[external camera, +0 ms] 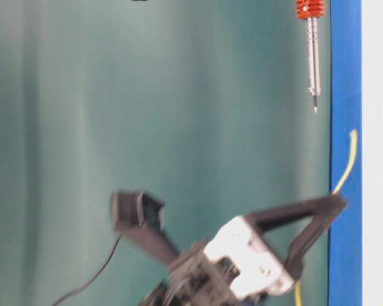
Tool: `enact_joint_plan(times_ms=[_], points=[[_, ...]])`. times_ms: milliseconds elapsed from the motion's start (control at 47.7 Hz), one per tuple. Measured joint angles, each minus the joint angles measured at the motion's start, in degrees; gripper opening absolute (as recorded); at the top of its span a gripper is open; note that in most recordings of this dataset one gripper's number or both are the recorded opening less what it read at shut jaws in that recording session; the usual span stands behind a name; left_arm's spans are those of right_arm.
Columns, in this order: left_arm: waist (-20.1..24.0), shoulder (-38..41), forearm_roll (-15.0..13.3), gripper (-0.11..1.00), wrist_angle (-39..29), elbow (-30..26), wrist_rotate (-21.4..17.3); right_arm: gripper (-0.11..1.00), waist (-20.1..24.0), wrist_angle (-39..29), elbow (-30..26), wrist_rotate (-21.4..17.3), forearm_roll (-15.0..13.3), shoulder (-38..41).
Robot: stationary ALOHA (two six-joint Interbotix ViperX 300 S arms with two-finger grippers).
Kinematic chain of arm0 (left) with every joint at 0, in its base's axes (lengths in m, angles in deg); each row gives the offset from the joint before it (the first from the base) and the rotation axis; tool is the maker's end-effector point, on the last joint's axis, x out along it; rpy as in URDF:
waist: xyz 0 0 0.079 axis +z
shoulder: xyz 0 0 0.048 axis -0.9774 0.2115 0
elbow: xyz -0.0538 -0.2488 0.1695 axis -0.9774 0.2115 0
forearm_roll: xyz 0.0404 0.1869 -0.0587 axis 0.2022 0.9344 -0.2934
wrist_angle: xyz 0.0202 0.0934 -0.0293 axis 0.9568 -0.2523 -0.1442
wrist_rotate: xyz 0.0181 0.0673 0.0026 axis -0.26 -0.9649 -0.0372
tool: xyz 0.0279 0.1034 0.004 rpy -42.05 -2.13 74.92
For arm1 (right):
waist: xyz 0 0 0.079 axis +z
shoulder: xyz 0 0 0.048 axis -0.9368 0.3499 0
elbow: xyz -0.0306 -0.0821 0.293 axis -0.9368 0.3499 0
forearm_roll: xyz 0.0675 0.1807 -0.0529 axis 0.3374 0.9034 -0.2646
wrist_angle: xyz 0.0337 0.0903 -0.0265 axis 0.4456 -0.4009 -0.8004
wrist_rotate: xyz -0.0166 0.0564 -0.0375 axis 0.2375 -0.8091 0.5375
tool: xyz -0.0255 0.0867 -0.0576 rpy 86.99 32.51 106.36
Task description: Touch the tip of the soldering iron to the tip of the solder at the mark.
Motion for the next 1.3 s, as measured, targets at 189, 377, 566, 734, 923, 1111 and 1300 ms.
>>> enact_joint_plan(times_ms=[189, 377, 566, 734, 923, 1111, 1300], points=[[0.09, 5.36, -0.09, 0.01, -0.44, -3.25, 0.00, 0.06, 0.00, -0.09, 0.00, 0.00, 0.00, -0.09], [0.79, 7.21, -0.09, 0.01, -0.44, -3.69, 0.00, 0.06, 0.00, -0.09, 0.00, -0.09, 0.00, 0.00], [0.79, 7.21, 0.00, 0.01, -0.53, -3.69, 0.18, 0.06, 0.00, -0.09, 0.00, -0.18, 0.09, 0.00], [0.79, 7.21, 0.00, 0.01, -0.53, -3.78, 0.09, 0.06, 0.00, -0.09, 0.00, -0.18, 0.00, 0.00], [1.14, 7.21, 0.00, 0.01, -0.53, -4.04, 0.00, 0.06, 0.09, -0.09, 0.00, -0.26, 0.09, 0.53], [1.23, 7.38, -0.09, 0.01, -0.53, -4.04, 0.00, 0.06, 0.00, -0.09, 0.00, -0.79, 0.09, 1.76], [1.32, 7.29, -0.09, 0.01, -0.53, -4.04, 0.09, 0.06, 0.09, 0.00, 0.00, -0.97, 0.09, 2.37]])
